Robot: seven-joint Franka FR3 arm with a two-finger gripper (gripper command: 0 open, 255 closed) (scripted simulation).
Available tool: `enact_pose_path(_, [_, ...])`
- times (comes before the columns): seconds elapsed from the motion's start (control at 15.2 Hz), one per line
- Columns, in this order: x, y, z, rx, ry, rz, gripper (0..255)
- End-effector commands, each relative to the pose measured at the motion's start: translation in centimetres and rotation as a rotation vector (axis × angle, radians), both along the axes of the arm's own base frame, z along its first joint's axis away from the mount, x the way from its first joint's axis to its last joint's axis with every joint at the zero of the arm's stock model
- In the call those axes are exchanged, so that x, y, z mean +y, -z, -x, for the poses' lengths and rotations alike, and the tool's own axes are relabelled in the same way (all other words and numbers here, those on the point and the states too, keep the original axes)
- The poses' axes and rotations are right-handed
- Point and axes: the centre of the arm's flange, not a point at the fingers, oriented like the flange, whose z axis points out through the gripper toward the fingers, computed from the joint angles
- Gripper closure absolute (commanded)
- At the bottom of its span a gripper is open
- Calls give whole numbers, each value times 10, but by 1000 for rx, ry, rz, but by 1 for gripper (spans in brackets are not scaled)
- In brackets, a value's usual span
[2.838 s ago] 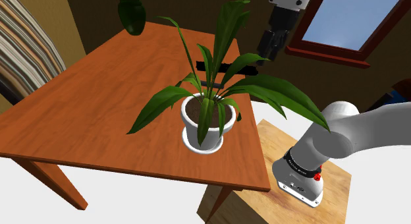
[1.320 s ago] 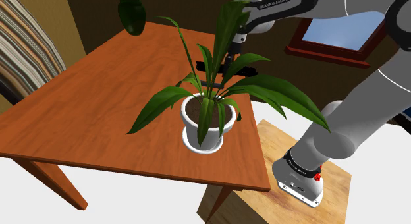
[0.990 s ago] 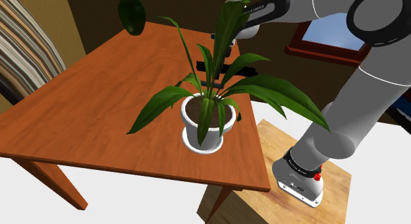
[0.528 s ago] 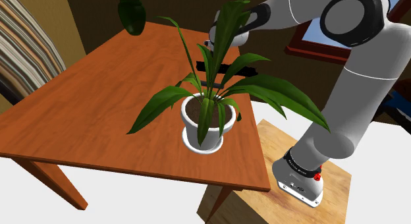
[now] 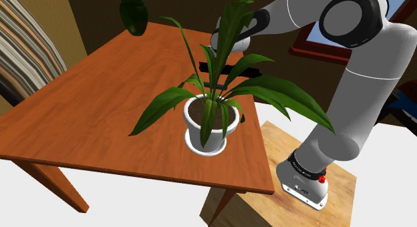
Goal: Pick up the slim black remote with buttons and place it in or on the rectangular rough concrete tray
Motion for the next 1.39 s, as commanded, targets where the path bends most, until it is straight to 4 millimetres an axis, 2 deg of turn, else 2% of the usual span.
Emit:
enact_pose_path(0.0, [0, 0, 0, 0, 0, 0, 0])
enact_pose_path(0.13, [0, 0, 0, 0, 0, 0, 0])
enact_pose_path(0.2, [0, 0, 0, 0, 0, 0, 255])
enact_pose_path(0.79, [0, 0, 0, 0, 0, 0, 255])
enact_pose_path(1.32, [0, -42, 0, 0, 0, 0, 255])
